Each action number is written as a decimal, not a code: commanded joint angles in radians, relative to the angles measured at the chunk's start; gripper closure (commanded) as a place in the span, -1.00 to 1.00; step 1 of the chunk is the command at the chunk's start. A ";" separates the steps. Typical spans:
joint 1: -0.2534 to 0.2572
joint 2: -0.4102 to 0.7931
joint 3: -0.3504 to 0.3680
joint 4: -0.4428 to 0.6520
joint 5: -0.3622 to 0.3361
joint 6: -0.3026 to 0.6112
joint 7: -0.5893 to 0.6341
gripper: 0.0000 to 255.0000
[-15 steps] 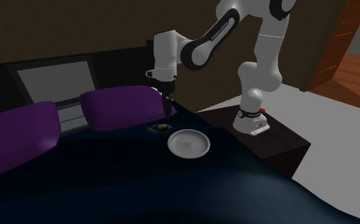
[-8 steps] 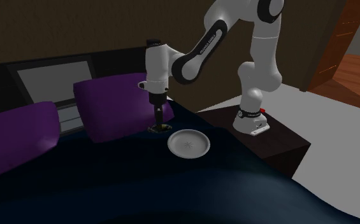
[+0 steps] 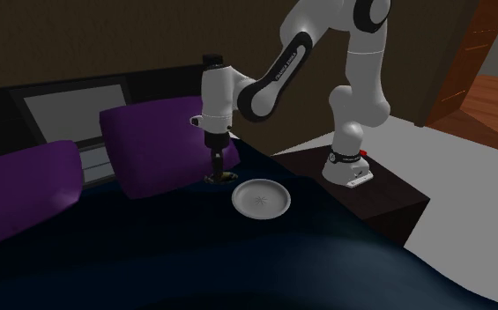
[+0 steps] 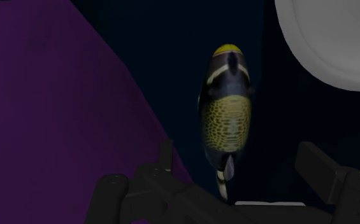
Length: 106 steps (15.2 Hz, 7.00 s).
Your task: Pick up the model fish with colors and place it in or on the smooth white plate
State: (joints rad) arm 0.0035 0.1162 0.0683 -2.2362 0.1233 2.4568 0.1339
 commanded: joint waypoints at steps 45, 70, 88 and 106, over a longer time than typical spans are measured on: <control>0.123 -0.299 0.145 -0.190 0.019 -0.124 0.272 1.00; 0.146 -0.427 0.104 -0.374 0.149 -0.119 0.142 -1.00; 0.154 -0.364 0.115 -0.400 0.163 -0.029 0.136 1.00; 0.145 -0.487 0.103 -0.317 0.135 -0.234 0.169 1.00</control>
State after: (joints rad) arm 0.1484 -0.3646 0.1714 -2.5617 0.2600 2.2380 0.2999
